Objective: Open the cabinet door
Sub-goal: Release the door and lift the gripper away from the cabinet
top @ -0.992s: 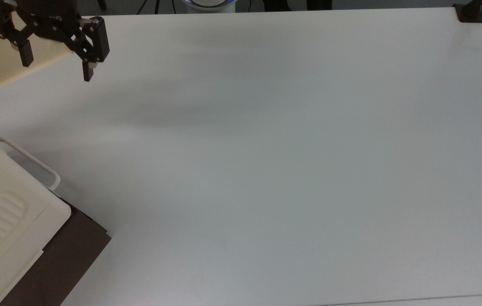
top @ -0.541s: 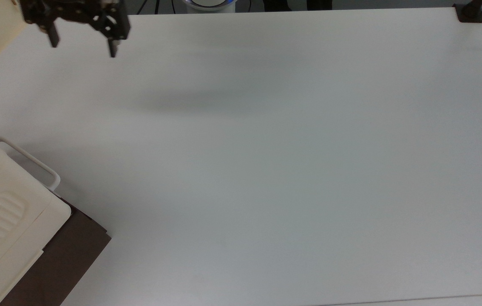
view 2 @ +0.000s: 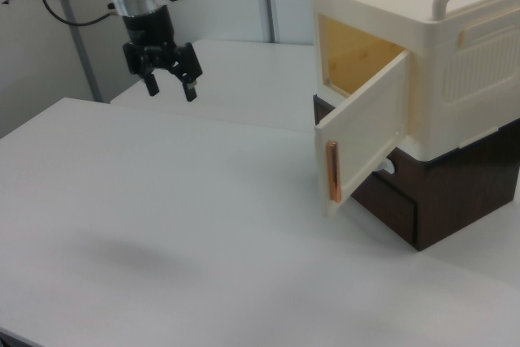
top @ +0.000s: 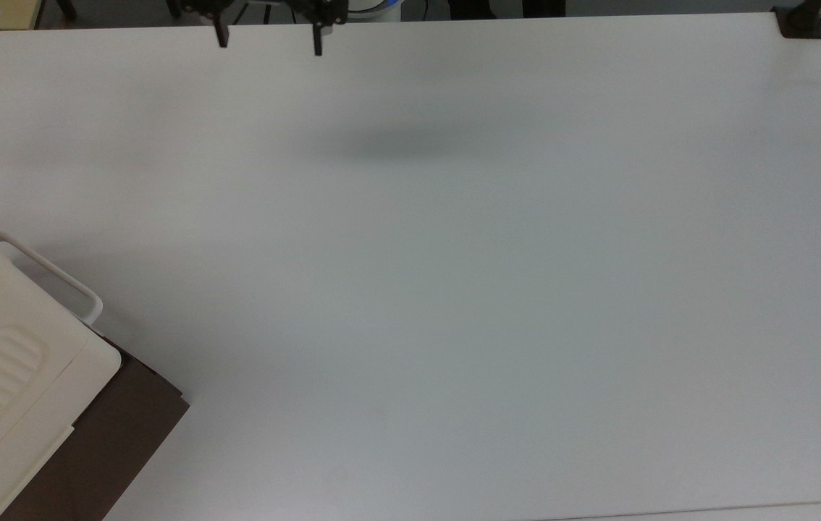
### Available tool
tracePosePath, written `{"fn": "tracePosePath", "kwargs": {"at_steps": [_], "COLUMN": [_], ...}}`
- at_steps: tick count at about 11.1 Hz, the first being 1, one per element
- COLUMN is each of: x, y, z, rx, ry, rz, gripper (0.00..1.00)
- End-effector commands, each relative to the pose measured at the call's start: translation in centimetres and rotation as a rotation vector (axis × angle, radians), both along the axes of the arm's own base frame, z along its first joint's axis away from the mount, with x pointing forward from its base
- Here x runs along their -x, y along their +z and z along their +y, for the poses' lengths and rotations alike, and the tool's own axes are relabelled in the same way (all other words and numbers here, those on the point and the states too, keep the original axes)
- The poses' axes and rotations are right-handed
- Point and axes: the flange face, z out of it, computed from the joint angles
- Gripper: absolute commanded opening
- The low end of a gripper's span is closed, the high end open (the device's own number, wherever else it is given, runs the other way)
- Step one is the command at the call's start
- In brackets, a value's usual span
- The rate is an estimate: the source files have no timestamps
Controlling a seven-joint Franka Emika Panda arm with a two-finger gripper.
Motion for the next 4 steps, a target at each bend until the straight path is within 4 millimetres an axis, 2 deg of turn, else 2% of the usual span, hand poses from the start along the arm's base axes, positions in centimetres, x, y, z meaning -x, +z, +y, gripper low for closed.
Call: {"fn": "tracePosePath", "kwargs": {"at_steps": [1,4], "x": [2.89,3.01], "y": [0.04,0.15], "z": [0.54,0.74], "rx": [-0.015,-0.017], "ry": [-0.021,-0.017], "rz": [0.06,0.068], "gripper": [1.0,1.0]}}
